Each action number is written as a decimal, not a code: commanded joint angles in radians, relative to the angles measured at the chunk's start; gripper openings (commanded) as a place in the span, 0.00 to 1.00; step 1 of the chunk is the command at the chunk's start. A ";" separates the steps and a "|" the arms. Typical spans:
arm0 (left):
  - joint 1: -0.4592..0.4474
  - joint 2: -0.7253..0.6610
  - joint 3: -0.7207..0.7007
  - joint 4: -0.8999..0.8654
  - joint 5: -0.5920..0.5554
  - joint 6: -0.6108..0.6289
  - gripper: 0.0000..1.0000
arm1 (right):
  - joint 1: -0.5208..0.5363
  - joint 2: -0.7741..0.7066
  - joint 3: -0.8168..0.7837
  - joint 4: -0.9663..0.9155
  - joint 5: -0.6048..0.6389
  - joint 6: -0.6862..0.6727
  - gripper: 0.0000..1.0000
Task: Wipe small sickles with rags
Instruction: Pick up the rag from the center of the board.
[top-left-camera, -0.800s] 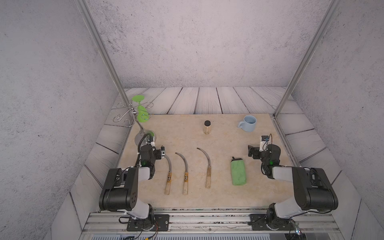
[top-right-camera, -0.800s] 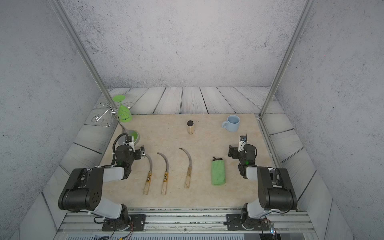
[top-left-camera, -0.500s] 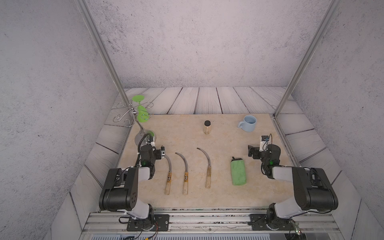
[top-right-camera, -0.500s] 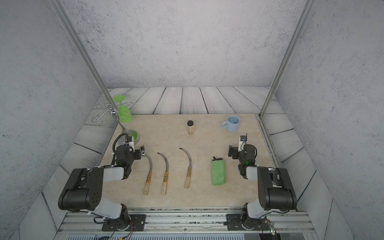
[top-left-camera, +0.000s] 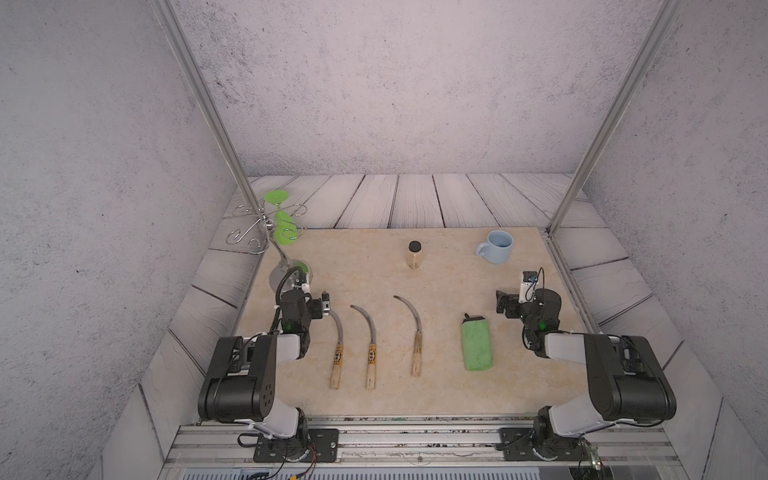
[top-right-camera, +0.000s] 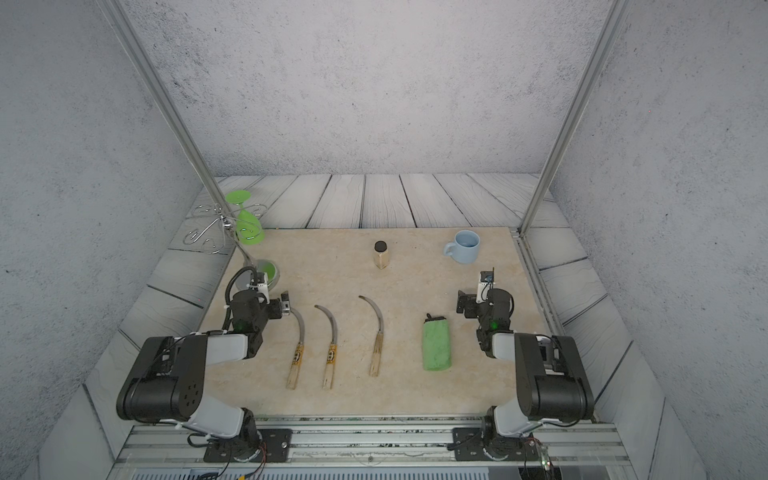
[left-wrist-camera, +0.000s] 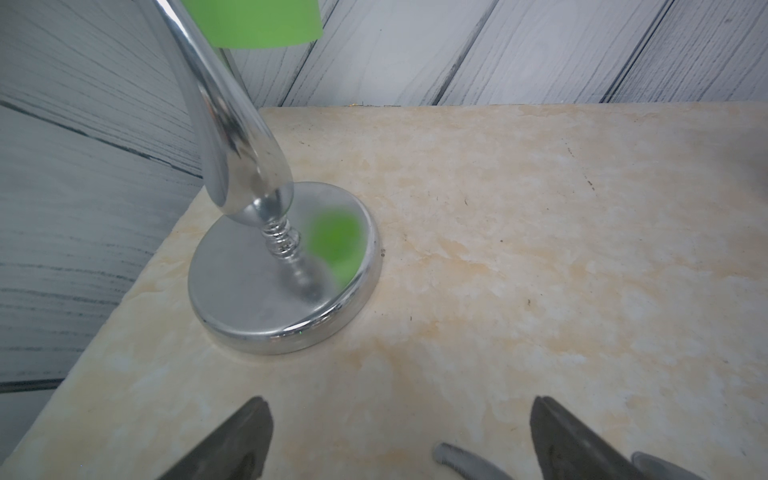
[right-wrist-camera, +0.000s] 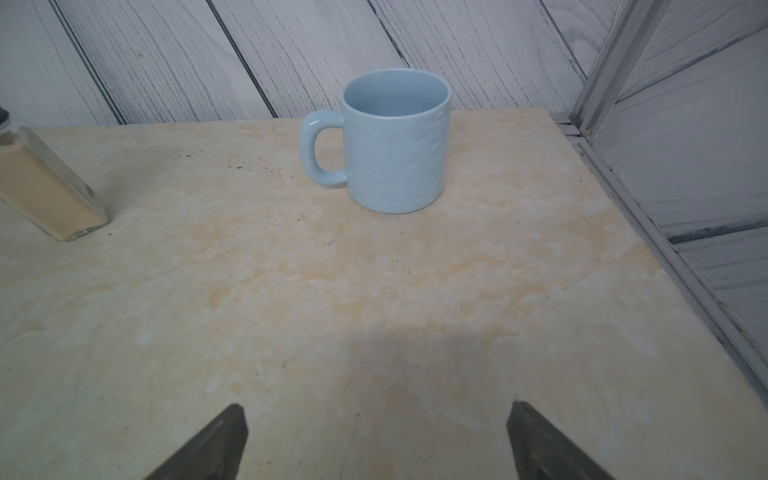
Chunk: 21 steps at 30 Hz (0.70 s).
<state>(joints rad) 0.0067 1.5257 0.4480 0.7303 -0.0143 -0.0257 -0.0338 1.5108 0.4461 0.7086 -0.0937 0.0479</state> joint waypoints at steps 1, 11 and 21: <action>0.012 0.007 0.011 0.019 -0.006 0.006 1.00 | 0.003 0.022 0.015 0.008 0.018 -0.008 0.99; 0.011 0.005 0.011 0.019 -0.009 0.005 1.00 | 0.004 0.022 0.015 0.008 0.019 -0.006 0.99; 0.010 -0.179 0.079 -0.243 -0.158 -0.070 1.00 | 0.000 -0.248 0.355 -0.700 0.256 0.165 0.99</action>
<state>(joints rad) 0.0067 1.4437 0.4709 0.6182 -0.0891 -0.0444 -0.0338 1.3857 0.7036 0.2840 0.0303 0.0986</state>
